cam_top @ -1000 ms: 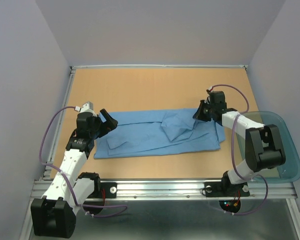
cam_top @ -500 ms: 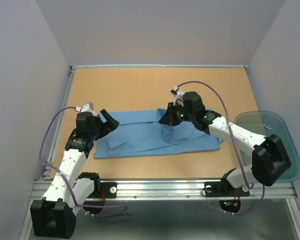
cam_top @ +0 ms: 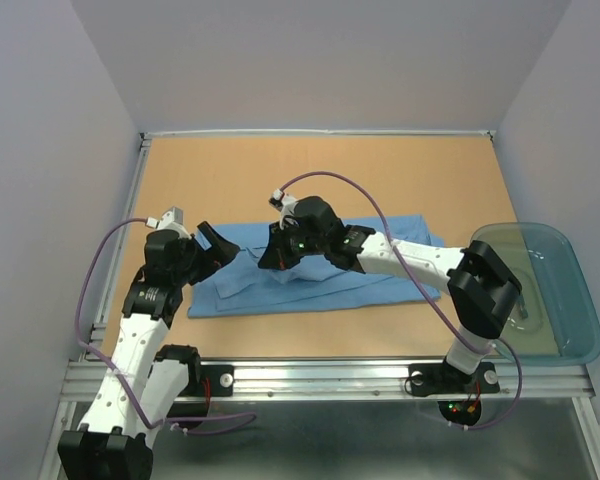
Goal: Fold and stack the long sleeve shirts
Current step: Fold the shirt
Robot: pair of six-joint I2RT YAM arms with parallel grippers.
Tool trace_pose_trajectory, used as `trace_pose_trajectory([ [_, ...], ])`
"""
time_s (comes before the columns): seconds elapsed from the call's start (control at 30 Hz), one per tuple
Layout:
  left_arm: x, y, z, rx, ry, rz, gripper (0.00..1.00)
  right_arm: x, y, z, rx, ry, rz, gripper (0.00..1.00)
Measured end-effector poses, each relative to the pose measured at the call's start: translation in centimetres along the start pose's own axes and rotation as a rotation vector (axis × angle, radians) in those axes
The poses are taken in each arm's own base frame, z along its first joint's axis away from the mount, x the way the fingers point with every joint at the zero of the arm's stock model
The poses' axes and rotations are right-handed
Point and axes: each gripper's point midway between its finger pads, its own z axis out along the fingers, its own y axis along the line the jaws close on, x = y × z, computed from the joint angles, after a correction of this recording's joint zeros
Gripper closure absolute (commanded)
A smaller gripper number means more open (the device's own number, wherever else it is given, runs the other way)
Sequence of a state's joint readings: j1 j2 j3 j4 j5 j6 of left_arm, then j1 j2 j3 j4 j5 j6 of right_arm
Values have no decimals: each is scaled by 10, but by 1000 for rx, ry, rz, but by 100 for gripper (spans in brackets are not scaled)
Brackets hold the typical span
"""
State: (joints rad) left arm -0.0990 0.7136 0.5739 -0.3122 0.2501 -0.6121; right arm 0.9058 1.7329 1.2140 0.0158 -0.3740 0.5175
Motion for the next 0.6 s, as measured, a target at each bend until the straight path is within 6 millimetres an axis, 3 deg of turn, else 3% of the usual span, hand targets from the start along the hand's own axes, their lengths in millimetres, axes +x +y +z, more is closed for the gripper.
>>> trace_pose_trajectory([
  [0.1,2,0,-1,-3,7,-25,1,-4,10,4,-18,-15,-34,99],
  [0.27,12,-6,5,22,63,-103,2,-5,4,4,-1,-25,-64,99],
  [0.43,38,-12,20,28,189,-152,2,12,-8,5,21,6,-72,99],
  [0.6,62,-20,30,25,283,-158,3,13,-9,5,27,8,-93,99],
])
